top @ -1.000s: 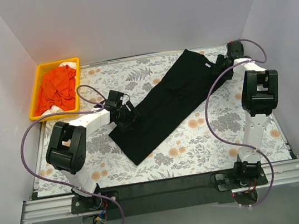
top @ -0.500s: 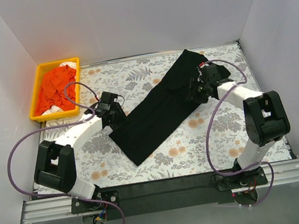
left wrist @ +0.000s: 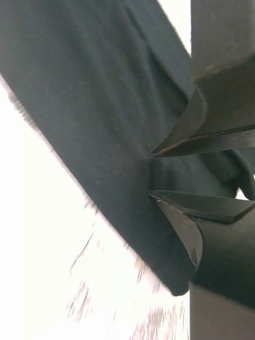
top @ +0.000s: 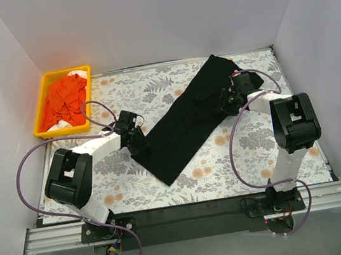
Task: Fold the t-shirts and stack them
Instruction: Fold the tshirt
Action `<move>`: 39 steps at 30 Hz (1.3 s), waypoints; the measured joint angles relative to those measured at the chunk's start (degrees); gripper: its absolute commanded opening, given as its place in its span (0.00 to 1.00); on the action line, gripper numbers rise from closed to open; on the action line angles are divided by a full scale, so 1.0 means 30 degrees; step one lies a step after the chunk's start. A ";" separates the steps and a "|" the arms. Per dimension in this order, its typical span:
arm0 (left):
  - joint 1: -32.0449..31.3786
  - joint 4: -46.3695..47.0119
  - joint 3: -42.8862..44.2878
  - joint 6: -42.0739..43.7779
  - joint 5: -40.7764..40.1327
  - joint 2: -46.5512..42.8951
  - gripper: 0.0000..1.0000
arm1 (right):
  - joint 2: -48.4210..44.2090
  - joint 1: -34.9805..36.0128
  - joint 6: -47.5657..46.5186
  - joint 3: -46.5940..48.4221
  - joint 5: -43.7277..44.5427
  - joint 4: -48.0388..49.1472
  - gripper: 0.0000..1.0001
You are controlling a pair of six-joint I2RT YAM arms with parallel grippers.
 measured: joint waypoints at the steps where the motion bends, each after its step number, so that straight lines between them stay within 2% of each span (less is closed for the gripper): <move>1: -0.0051 0.0291 -0.0240 -0.0364 0.0736 -0.0058 0.32 | 0.0182 -0.0517 -0.0430 0.0306 0.0029 -0.0109 0.44; 7: -0.1304 0.1078 -0.0707 -0.1690 0.3410 0.0073 0.36 | 0.1392 -0.2863 -0.2907 0.2922 0.1086 -0.2215 0.44; 11: -0.2346 0.1428 -0.1013 -0.2229 0.4692 0.0168 0.38 | 0.1231 -0.2951 -0.3767 0.3038 0.1450 -0.3147 0.43; 15: -0.2761 0.2069 -0.1872 -0.2943 0.5406 -0.0342 0.42 | -0.0503 -0.2208 -0.4116 0.1712 0.2229 -0.4182 0.47; 19: -0.3198 0.2084 -0.3031 -0.3614 0.5399 -0.1632 0.46 | -0.3446 -0.0270 -0.4182 0.0692 0.2783 -0.5464 0.48; 26: -0.3614 0.1137 -0.3701 -0.4080 0.4371 -0.3271 0.60 | -0.8014 0.4495 -0.2936 -0.1399 0.2863 -0.6309 0.49; 33: -0.3643 -0.1530 -0.2973 -0.4299 0.1188 -0.4823 0.66 | -0.9027 1.0222 -0.1202 -0.4320 0.3249 -0.7286 0.49; 37: -0.3636 -0.2841 -0.2171 -0.4342 -0.0503 -0.5413 0.68 | -0.9530 1.2050 -0.0532 -0.5435 0.3847 -0.7519 0.49; 39: -0.3636 -0.3351 -0.2055 -0.4269 -0.1107 -0.5588 0.75 | -0.9836 1.2677 -0.0299 -0.5785 0.4102 -0.7533 0.48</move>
